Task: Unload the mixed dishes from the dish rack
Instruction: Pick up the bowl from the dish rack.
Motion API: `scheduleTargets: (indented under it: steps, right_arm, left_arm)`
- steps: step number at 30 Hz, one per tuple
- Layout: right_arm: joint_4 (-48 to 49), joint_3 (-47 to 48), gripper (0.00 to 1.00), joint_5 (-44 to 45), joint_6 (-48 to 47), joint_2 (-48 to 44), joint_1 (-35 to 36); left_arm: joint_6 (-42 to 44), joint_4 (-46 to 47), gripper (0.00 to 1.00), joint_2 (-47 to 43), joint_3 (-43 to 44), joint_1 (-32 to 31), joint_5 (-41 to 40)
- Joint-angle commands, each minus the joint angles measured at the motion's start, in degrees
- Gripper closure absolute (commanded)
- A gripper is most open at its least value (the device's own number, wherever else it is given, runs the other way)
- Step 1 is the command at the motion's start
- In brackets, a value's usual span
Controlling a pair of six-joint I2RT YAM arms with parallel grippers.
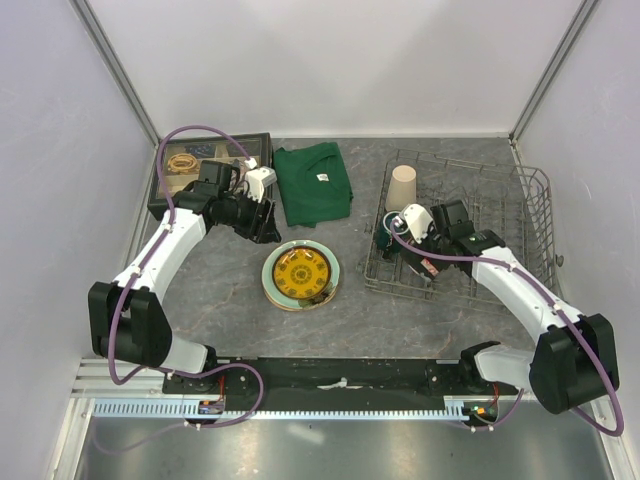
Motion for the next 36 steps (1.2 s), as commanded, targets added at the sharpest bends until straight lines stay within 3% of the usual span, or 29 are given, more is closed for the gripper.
scheduleTargets:
  steps: [1,7,13,23,36]
  right_arm:
    - [2.0,0.8,0.02,0.7,-1.7,-0.4,0.1]
    - [1.5,2.4,0.02,-2.2,-4.1,1.0,-1.8]
    - [-2.3,8.6,0.02,-17.1,-7.2,4.9,-13.0]
    - [-11.2,15.7,0.04,-33.2,-14.7,15.0,-21.6]
    - [-13.3,16.2,0.13,-37.3,-17.8,18.0,-23.8]
  left_arm:
    - [2.1,-0.2,0.38,-1.2,2.0,0.1,2.2]
    - [2.2,-0.3,0.38,-1.7,1.1,0.1,2.8]
    - [2.5,-0.2,0.38,-1.9,0.6,0.1,3.0]
    - [2.6,-0.2,0.38,-1.4,0.5,0.1,2.9]
    - [2.8,-0.2,0.38,-0.7,0.3,0.1,2.6]
